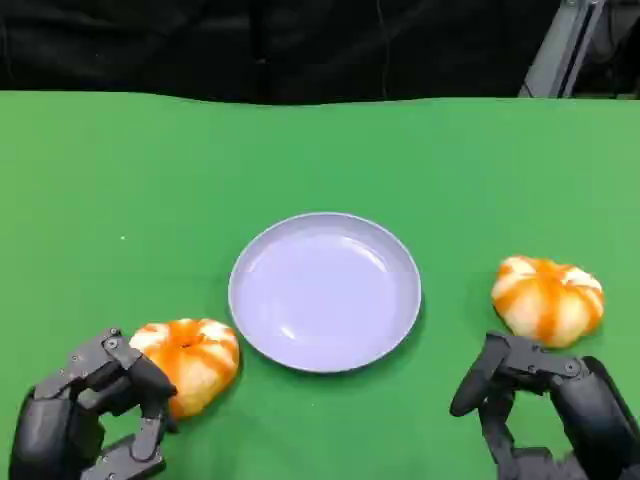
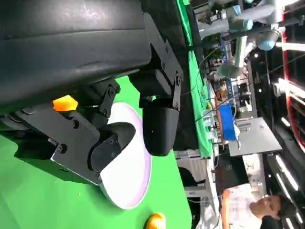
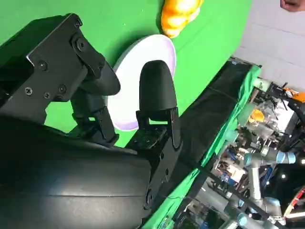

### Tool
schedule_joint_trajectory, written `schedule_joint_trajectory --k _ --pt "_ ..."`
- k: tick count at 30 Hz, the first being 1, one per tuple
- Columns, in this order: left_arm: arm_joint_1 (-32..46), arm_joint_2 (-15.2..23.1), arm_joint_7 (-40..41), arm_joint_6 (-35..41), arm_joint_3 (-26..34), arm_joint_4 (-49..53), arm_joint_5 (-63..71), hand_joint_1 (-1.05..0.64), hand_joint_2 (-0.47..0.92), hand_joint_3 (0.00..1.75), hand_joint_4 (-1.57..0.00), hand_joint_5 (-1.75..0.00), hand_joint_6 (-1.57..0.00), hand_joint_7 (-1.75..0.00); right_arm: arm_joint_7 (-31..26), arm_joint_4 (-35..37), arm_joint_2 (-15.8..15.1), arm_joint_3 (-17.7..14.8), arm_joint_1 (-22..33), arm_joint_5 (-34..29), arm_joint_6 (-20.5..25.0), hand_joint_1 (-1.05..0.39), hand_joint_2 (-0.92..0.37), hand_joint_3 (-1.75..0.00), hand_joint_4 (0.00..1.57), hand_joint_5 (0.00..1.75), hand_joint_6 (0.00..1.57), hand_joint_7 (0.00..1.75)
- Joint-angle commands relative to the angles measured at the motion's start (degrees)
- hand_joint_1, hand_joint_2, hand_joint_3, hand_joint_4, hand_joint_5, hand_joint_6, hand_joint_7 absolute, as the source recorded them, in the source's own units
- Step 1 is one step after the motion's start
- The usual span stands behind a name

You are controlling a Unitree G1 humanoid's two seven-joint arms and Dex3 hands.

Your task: Grasp the bread from the table and place it into the plate.

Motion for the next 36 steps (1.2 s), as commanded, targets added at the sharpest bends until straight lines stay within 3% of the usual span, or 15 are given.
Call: schedule_joint_trajectory --k 1,14,17,21,23,27,31,36 --pt "-0.43 0.29 0.25 -1.23 0.55 0.30 0.43 0.02 0.57 1.10 -0.81 -1.69 -0.75 -1.50 -0.30 -0.46 -0.55 -0.43 -0.02 0.12 -0.26 0.14 -0.31 -1.45 0.85 1.62 0.80 1.32" --pt "0.03 0.31 -0.08 0.21 0.44 -0.73 -0.37 0.03 0.56 1.13 -0.79 -1.68 -0.74 -1.49 -0.13 -1.06 -0.45 -0.30 0.15 0.24 0.53 0.13 -0.30 -1.46 0.84 1.62 0.81 1.33" --pt "0.21 0.21 0.37 0.01 0.48 -0.94 0.05 0.02 0.54 1.12 -0.77 -1.57 -0.75 -1.33 -0.38 -0.71 -0.50 -0.37 0.10 0.09 -0.18 0.13 -0.30 -1.46 0.84 1.63 0.81 1.33" --pt "0.10 0.23 2.10 -0.36 0.85 -0.85 2.60 -0.06 0.64 0.81 -0.78 -1.23 -0.80 -0.91 -0.14 -0.52 -0.47 -0.41 0.17 0.67 -0.30 0.13 -0.32 -1.45 0.84 1.62 0.80 1.32" --pt "0.02 0.54 3.46 -0.44 1.03 -0.85 5.25 -0.07 0.67 0.72 -0.78 -1.16 -0.83 -0.79 -0.04 -0.57 -0.47 -0.39 0.22 0.82 -0.18 0.13 -0.31 -1.44 0.84 1.62 0.80 1.33" --pt "0.20 1.73 4.89 1.36 0.75 -1.95 9.93 -0.13 0.88 0.26 -0.74 -0.71 -0.83 -0.23 0.13 -0.59 -0.29 -0.30 0.26 1.39 0.05 0.12 -0.31 -1.45 0.85 1.64 0.80 1.33" --pt "0.53 2.16 7.46 3.87 0.54 -3.63 15.77 -0.23 0.92 0.09 -0.64 -0.50 -0.69 -0.04 -0.03 -0.37 -0.37 -0.16 0.14 1.14 -0.20 0.13 -0.31 -1.46 0.84 1.63 0.80 1.34" --pt "-0.03 3.62 13.36 3.81 -0.10 -3.40 26.99 -0.30 0.91 0.02 -0.56 -0.39 -0.54 0.00 -0.16 -0.07 -0.42 -0.07 -0.04 0.92 -0.64 0.13 -0.30 -1.47 0.84 1.62 0.80 1.34"
